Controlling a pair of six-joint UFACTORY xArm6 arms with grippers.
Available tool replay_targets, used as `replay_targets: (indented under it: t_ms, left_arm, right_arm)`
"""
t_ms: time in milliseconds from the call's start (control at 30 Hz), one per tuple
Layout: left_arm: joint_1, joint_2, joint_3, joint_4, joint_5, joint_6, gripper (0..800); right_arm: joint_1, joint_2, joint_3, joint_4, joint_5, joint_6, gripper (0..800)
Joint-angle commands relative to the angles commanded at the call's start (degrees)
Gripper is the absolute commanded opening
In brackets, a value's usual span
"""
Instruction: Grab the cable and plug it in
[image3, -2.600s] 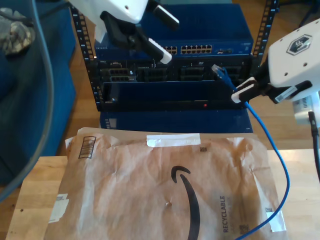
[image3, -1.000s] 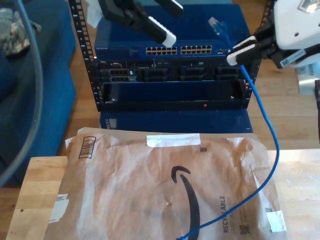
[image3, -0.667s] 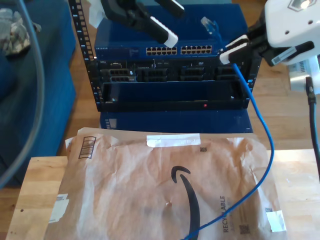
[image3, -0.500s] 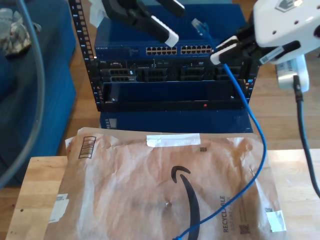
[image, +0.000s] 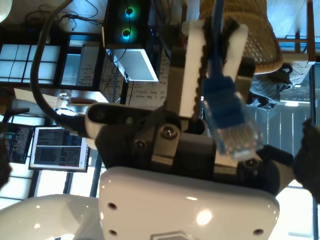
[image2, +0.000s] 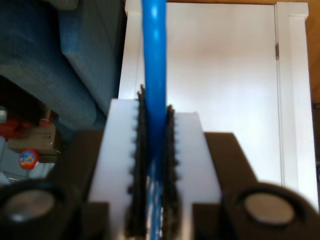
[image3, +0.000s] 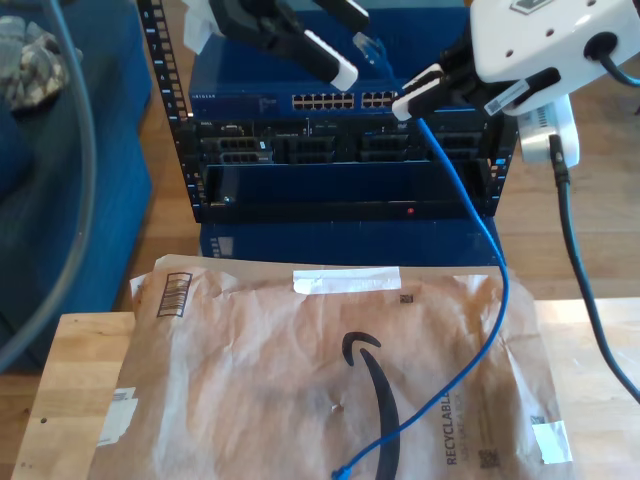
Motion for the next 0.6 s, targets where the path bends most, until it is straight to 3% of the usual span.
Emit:
replay_targets:
  t_ms: [600]
  left_arm:
    - [0.18,0.0,1.32,0.26,-3.34,0.26,523]
  right_arm:
    - [1.05,1.76,-1.85,0.0,-0.53,0.18,2]
